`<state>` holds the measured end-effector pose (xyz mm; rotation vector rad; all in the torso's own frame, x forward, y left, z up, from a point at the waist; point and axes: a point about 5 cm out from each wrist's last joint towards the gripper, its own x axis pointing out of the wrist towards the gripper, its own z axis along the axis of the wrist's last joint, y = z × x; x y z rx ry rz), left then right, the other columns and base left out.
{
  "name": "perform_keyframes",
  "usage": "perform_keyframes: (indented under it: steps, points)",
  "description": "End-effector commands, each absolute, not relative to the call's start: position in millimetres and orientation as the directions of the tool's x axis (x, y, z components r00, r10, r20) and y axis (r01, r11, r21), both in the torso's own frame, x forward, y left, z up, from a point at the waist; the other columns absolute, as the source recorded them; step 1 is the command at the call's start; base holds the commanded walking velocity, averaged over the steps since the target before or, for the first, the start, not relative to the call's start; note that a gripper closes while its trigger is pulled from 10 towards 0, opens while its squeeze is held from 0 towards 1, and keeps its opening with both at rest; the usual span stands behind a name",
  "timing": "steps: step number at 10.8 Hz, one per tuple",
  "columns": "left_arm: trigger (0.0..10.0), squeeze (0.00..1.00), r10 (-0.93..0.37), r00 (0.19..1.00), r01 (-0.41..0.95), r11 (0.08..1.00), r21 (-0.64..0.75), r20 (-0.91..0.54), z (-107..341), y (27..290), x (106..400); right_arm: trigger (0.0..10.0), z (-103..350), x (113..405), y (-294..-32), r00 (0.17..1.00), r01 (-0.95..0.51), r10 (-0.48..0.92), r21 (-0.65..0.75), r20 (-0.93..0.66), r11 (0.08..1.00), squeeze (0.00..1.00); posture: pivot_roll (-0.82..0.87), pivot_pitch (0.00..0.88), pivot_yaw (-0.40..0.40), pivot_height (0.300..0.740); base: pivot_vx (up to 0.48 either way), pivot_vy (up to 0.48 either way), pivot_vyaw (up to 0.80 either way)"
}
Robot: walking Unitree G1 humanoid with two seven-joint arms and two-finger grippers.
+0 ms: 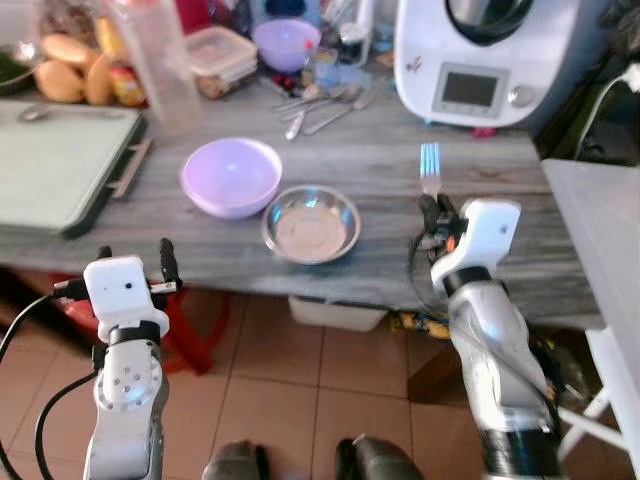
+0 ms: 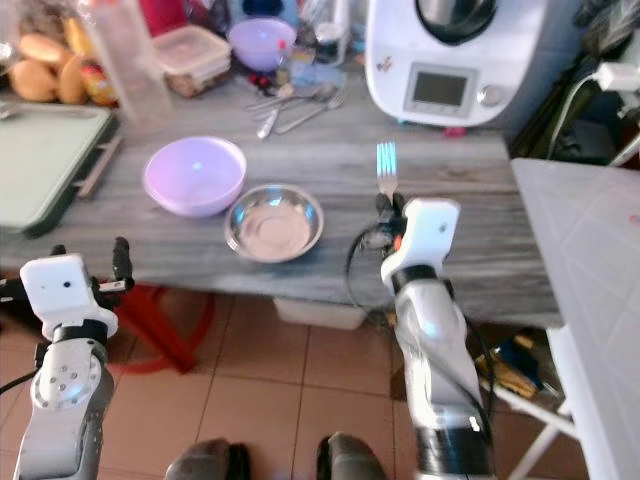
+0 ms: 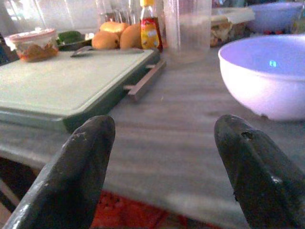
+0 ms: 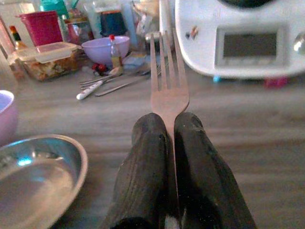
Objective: Setting the table
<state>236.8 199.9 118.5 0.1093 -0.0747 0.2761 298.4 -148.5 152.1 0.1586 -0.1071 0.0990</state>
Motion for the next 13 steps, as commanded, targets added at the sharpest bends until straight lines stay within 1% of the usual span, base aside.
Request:
perform_keyframes:
  steps: [1, 2, 4, 5, 9, 11, 13]
  points:
    - [10.0, 0.0, 0.257, 0.963, -0.266, 0.957, 0.119, 0.085, 120.1, 200.4, 235.2, 10.0, 149.9, 302.7, -154.1, 0.994, -0.076, 0.058, 0.206, 0.088, 0.976, 0.0, 0.02, 0.163, -0.007, 0.74, 0.0, 0.0, 0.0]
    - [10.0, 0.0, 0.25, 0.964, -0.26, 0.958, 0.124, 0.088, 122.2, 200.3, 234.9, 10.0, 149.8, 308.9, -155.3, 0.997, -0.042, 0.025, 0.253, 0.07, 0.967, 0.0, 0.03, 0.176, -0.002, 0.74, 0.0, 0.0, 0.0]
    - [10.0, 0.0, 0.246, 0.966, -0.255, 0.957, 0.136, 0.083, 123.2, 202.0, 231.4, 10.0, 144.3, 313.7, -150.3, 0.999, -0.047, 0.041, 0.302, 0.026, 0.952, 0.0, 0.04, 0.198, 0.004, 0.74, 0.0, 0.0, 0.0]
    - [10.0, 0.0, 0.244, 0.967, -0.252, 0.957, 0.145, 0.075, 122.9, 203.4, 228.7, 10.0, 137.5, 317.6, -146.4, 0.999, -0.033, 0.046, 0.366, -0.025, 0.93, 0.0, 0.04, 0.208, 0.003, 0.74, 0.0, 0.0, 0.0]
    - [10.0, 0.0, 0.238, 0.969, -0.245, 0.957, 0.155, 0.061, 123.6, 204.5, 223.8, 10.0, 130.3, 324.9, -125.2, 0.994, -0.049, 0.087, 0.425, -0.069, 0.904, 0.0, 0.06, 0.225, 0.003, 0.74, 0.0, 0.0, 0.0]
    - [10.0, 0.0, 0.236, 0.97, -0.243, 0.958, 0.151, 0.06, 124.2, 202.9, 224.5, 10.0, 127.6, 325.4, -120.3, 0.992, -0.041, 0.089, 0.434, -0.091, 0.9, 0.0, 0.06, 0.224, 0.0, 0.74, 0.0, 0.0, 0.0]
    - [10.0, 0.0, 0.225, 0.973, -0.23, 0.962, 0.143, 0.055, 123.9, 198.8, 225.0, 10.0, 118.2, 324.5, -117.9, 0.985, -0.014, 0.086, 0.424, -0.152, 0.906, 0.0, 0.06, 0.225, -0.004, 0.74, 0.0, 0.0, 0.0]
